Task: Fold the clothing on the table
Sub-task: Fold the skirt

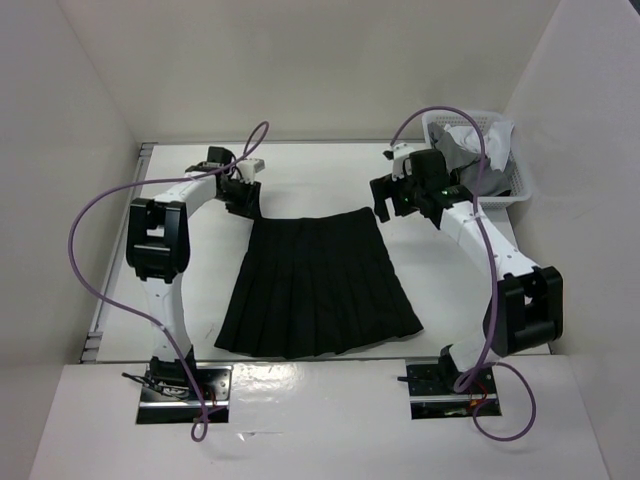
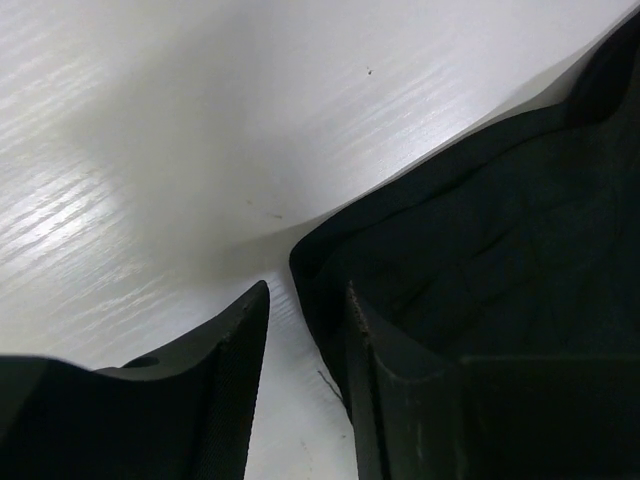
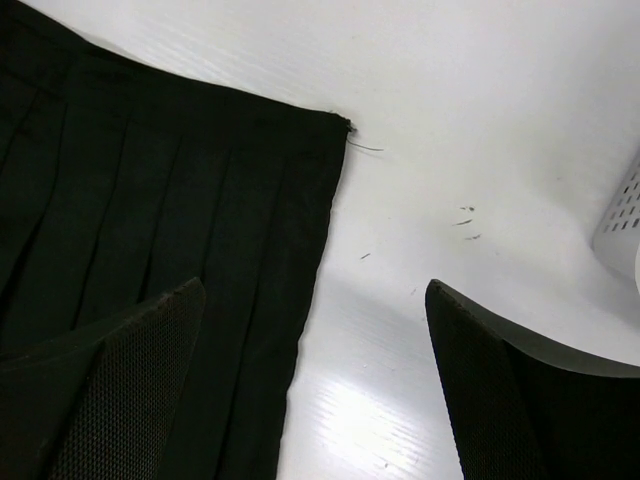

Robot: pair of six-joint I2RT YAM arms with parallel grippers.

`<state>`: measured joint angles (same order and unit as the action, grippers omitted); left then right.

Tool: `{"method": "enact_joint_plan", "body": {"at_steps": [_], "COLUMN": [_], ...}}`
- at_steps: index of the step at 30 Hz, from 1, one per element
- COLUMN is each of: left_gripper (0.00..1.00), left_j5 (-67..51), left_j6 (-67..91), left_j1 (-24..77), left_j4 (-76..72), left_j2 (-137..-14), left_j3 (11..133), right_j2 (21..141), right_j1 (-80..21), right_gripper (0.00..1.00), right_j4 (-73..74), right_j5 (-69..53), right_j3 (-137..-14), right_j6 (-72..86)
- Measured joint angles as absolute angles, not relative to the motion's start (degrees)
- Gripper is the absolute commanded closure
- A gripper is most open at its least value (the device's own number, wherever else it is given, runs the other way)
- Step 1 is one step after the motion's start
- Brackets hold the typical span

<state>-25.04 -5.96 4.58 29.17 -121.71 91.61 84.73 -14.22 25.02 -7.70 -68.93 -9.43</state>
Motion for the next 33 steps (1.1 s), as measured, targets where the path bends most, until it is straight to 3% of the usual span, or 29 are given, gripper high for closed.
{"method": "enact_joint_plan", "body": {"at_steps": [2,4,9,12,19,33], "left_gripper": [0.64,0.78,1.0,1.0,1.0,1.0], "left_j5": [-25.5,-25.8,-25.93,-26.0,-26.0,-26.0], "left_j6": [-5.96,-5.85,-5.93,-5.89,-5.98,-6.85], "left_j1": [4.58,4.58,4.58,4.58,4.8,4.95], "left_j4": [29.34,29.52,29.56,29.47,29.26,28.84], "left_j2": [-122.23,-122.65,-122.8,-122.8,-122.8,-122.8], "left_j3": [91.61,91.61,91.55,91.46,91.39,90.3], "right_j2": [85.3,86.65,95.0,102.96,118.43,126.61], "right_j1": [-13.87,-13.06,-8.82,-6.7,-4.51,-4.71], "right_gripper": [0.06,0.06,0.14,0.22,0.28,0.4], "right_j4": [24.8,24.51,23.94,23.62,24.49,25.85], "right_j5": [-7.92,-8.6,-12.73,-16.51,-26.33,-35.73], "right_j3": [-68.99,-69.23,-73.45,-78.04,-88.12,-95.2], "right_j6": [-9.8,-10.15,-11.22,-12.4,-13.96,-15.42]}}
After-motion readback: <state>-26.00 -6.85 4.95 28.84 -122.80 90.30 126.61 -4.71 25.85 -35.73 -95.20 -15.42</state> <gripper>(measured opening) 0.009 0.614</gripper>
